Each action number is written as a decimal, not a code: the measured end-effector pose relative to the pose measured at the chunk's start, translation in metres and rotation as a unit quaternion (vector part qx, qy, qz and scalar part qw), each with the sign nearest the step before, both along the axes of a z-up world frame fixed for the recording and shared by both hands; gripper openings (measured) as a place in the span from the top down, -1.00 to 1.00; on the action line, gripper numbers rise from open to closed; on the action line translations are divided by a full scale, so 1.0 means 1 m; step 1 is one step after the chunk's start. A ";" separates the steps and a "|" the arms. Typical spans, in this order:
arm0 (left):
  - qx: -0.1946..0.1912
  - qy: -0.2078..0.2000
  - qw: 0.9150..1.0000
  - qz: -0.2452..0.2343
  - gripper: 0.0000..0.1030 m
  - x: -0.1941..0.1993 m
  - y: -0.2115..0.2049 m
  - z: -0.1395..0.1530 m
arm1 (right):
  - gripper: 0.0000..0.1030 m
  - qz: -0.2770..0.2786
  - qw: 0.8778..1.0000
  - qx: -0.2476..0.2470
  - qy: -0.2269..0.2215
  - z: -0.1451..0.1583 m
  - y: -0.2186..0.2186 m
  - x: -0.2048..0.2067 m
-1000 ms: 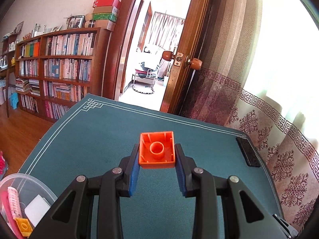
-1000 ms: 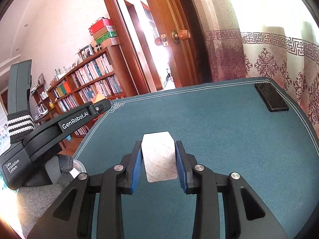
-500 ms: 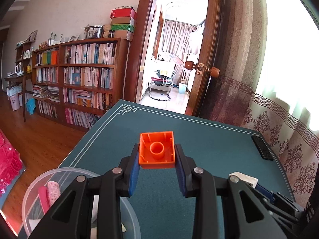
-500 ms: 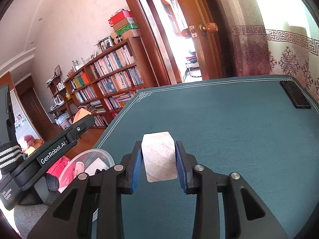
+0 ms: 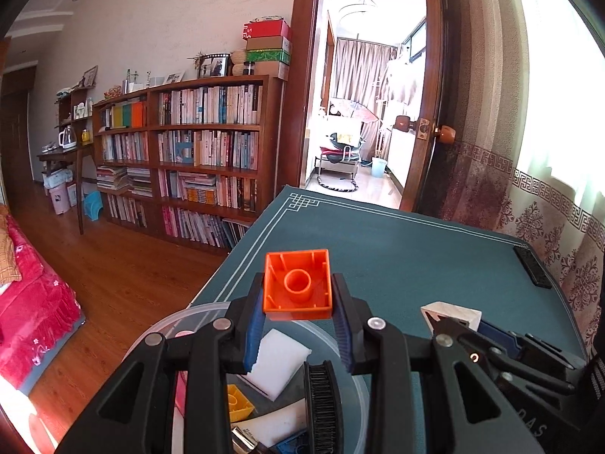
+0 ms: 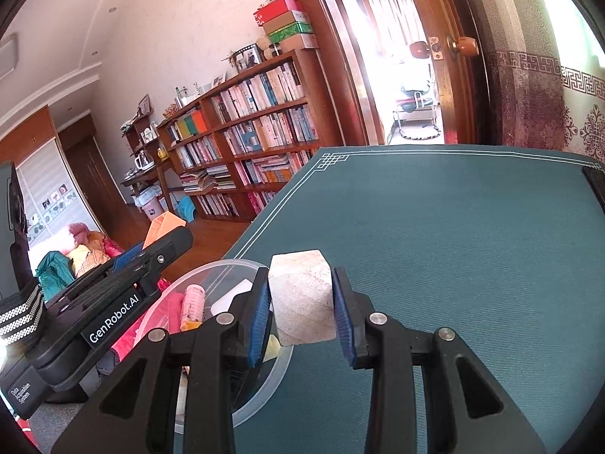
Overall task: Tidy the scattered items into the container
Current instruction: 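Carry the orange brick and white block with both tools to the container, then lower the left tool into the container and open it to release the brick, then lower the white block into the container and open the right tool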
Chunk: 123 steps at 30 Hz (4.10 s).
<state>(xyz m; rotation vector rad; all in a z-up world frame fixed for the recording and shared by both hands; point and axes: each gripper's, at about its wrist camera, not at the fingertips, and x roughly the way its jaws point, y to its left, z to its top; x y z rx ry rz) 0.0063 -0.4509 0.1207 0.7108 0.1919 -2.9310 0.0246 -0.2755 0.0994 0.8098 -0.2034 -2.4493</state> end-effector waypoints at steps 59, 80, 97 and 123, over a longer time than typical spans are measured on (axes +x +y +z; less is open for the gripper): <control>-0.016 -0.038 0.998 0.057 -0.31 0.010 -0.039 -0.020 | 0.31 0.054 0.998 0.026 -0.017 -0.022 -0.051 0.010; -0.014 -0.036 0.997 0.065 -0.44 0.015 -0.046 -0.020 | 0.31 0.069 0.997 0.027 -0.024 -0.028 -0.055 0.014; -0.006 -0.029 0.996 0.079 -0.46 0.018 -0.056 -0.017 | 0.31 0.145 0.987 -0.018 -0.070 -0.037 -0.067 0.027; 0.001 -0.030 0.997 0.072 -0.48 0.021 -0.050 -0.017 | 0.31 0.106 0.993 0.040 -0.028 -0.044 -0.014 0.075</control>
